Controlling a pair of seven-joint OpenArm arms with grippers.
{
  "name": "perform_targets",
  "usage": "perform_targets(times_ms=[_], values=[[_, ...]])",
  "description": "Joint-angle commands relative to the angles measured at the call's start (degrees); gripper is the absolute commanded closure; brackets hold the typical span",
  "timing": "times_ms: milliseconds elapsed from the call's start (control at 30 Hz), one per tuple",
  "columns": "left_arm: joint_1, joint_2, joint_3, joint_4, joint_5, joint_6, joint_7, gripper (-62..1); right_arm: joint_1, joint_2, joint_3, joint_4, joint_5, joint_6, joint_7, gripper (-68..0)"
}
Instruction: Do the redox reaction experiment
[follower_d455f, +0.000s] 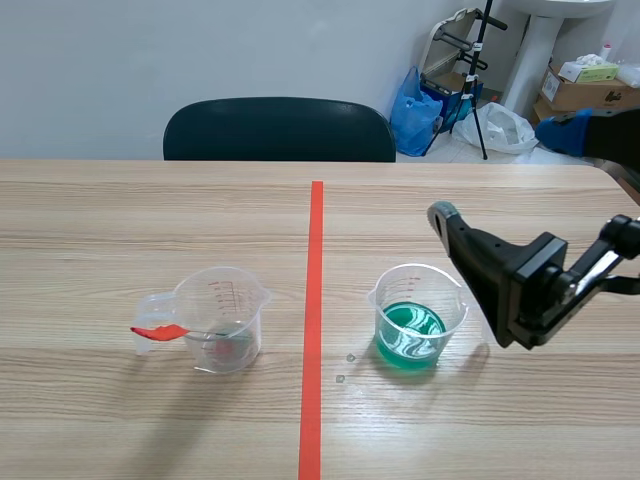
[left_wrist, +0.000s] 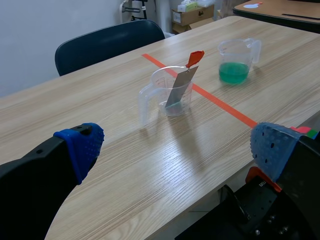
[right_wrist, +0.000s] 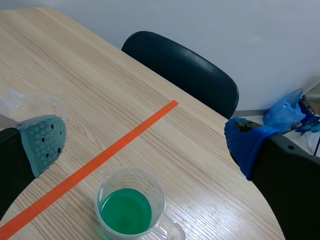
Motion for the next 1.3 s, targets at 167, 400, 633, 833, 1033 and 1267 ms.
perform_targets(times_ms=[167,400,633,833,1033,1267], values=[[0.07,0.15,-0.35,0.37,-0.59,0.09,-0.92,-62.3,0.55,0.13,0.13,0.33,0.44,-0.17,0.87,-67.9],[0.07,0.15,-0.35,0.37,-0.61,0.09,-0.92,-62.3,0.55,0.13,0.13,0.33,0.44,-0.13,0.85,-67.9],[0.07,0.15,-0.35,0.37,-0.61,0.09,-0.92,-62.3,0.55,0.13,0.11,0.33,0.42,0.07,0.87,-67.9],[0.07,0.15,-0.35,0.37,-0.61,0.09,-0.92,-62.3,0.55,0.13,0.11,0.33,0.39,0.04,0.85,-67.9],[0.07,0.15,-0.35,0.37,-0.61,0.09,-0.92,-62.3,0.55,0.13,0.11,0.33,-0.85,0.04,0.83,-67.9],[0.07,0.15,-0.35,0.37,-0.59,0.09,-0.94,-62.3,0.68,0.13,0.11,0.33,-4.15,0.04,0.83,-67.9]])
